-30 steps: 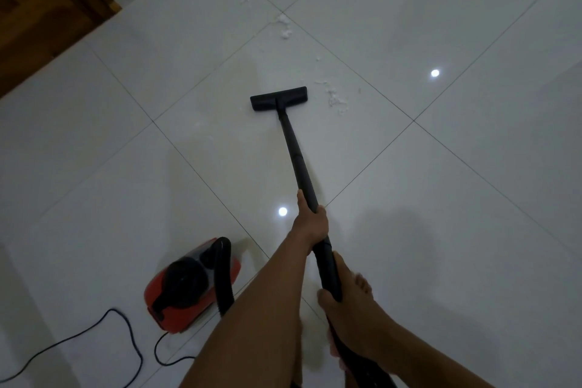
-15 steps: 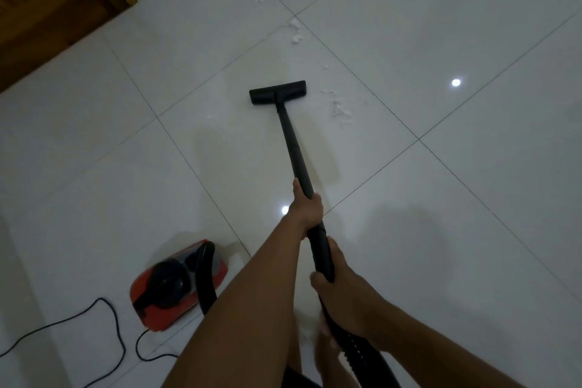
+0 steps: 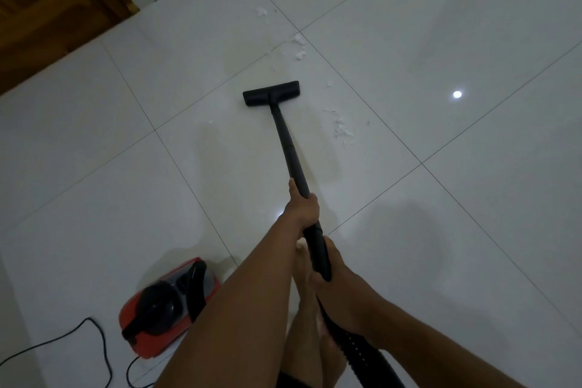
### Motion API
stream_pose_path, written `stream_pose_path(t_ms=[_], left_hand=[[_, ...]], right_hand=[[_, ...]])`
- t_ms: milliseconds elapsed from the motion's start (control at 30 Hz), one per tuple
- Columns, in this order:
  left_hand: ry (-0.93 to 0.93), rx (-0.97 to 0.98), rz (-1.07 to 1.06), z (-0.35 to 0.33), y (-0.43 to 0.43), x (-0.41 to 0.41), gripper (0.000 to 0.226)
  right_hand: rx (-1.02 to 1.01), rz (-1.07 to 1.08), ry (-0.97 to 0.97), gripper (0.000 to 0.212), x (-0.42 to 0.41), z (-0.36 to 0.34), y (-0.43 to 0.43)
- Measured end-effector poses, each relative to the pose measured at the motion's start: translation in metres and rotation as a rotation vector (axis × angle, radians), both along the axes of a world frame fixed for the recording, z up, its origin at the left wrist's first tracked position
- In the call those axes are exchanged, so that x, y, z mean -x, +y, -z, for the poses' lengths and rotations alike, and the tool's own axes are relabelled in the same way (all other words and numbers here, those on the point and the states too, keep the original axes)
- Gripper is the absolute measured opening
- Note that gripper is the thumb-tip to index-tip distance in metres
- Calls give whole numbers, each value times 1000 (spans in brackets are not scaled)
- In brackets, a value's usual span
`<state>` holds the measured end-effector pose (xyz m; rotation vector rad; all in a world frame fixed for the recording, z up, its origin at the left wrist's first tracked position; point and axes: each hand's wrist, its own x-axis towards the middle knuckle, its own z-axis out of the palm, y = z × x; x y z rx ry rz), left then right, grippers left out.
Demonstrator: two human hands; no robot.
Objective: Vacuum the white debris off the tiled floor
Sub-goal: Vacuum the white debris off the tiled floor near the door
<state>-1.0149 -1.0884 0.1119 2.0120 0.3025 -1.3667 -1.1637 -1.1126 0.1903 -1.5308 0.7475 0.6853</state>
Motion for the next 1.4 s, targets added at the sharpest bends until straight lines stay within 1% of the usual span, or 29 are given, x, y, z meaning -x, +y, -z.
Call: stream_pose_path(t_ms=[200,333,400,533,700,967,1400], left_hand=[[6,-2,-16,0,-10,-39,70],[14,3,-12,-4,-16,-65,70],[19,-2,-5,-6,-20,-77,70],[7,-9,4,-5,-24,-99,70],[5,-6,7,-2,-28,-125,69],[-7,-1,-4,-1,-40,-171,69],[-21,-10,8,-4,-50,-224,69]], right_hand=[[9,-29,35,69,-39,-2,-9],[-85,23,77,70,-67,-15,-18],[-99,31,83,70,-79,-21,-22],[-82,28,103,71,-102,-22,-27],[-134,66,136,70,-129,-22,-31],[-127,64,166,69,-175,-20,-42],[-142,94,130,69,-225,-14,-49]])
